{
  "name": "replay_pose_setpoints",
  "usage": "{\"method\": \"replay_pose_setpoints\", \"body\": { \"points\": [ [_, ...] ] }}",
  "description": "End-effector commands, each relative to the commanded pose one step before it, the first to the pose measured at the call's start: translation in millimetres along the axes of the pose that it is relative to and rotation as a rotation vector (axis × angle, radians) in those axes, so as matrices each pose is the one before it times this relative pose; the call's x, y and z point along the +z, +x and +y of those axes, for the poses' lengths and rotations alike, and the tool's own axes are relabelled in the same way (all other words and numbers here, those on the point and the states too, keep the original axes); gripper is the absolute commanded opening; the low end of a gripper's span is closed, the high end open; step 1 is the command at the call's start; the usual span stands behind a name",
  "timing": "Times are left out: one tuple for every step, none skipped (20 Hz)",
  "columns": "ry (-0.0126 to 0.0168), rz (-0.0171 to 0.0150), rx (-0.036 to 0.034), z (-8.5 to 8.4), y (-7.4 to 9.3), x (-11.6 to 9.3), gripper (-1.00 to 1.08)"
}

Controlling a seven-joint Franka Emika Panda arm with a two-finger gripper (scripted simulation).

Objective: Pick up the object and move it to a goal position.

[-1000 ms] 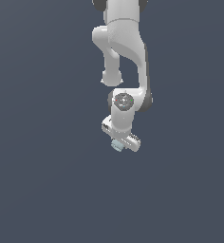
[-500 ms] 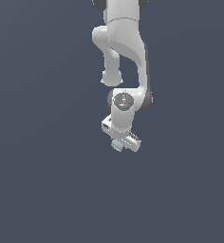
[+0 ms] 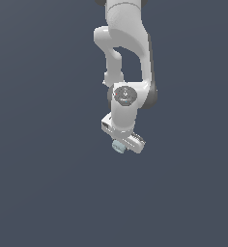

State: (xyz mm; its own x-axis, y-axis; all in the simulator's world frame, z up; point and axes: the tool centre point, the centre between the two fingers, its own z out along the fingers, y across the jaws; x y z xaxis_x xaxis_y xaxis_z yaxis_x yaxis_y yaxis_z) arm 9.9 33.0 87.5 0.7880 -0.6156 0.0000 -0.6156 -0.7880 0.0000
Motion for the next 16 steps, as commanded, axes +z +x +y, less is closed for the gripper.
{"method": "replay_pose_setpoints", "body": {
  "points": [
    [0.00046, 0.00073, 0.00024, -2.28, 7.29, -19.21, -1.0],
    [0.0, 0.0, 0.0, -1.07, 3.25, -8.47, -1.0],
    [0.0, 0.0, 0.0, -1.11, 3.29, -8.49, -1.0],
    [0.0, 0.0, 0.0, -1.07, 3.11, -7.88, -1.0],
    [-0.00065, -0.0001, 0.0002, -1.02, 3.01, -6.94, -1.0],
    [0.0, 0.0, 0.0, -0.99, 2.71, -6.65, -1.0],
    [0.0, 0.0, 0.0, -0.93, 2.51, -6.08, -1.0],
    [0.0, 0.0, 0.0, -0.87, 2.3, -5.52, -1.0],
    [0.0, 0.0, 0.0, -0.79, 2.09, -4.98, -1.0],
    [0.0, 0.0, 0.0, -0.72, 1.88, -4.44, -1.0],
    [0.0, 0.0, 0.0, -0.65, 1.67, -3.9, -1.0],
    [0.0, 0.0, 0.0, -0.59, 1.47, -3.35, -1.0],
    [0.0, 0.0, 0.0, -0.52, 1.26, -2.81, -1.0],
    [0.0, 0.0, 0.0, -0.47, 1.07, -2.27, -1.0],
    [0.0, 0.0, 0.0, -0.41, 0.87, -1.73, -1.0],
    [0.00004, -0.00042, -0.00025, -0.47, 0.65, -1.0, -1.0]
  ]
}}
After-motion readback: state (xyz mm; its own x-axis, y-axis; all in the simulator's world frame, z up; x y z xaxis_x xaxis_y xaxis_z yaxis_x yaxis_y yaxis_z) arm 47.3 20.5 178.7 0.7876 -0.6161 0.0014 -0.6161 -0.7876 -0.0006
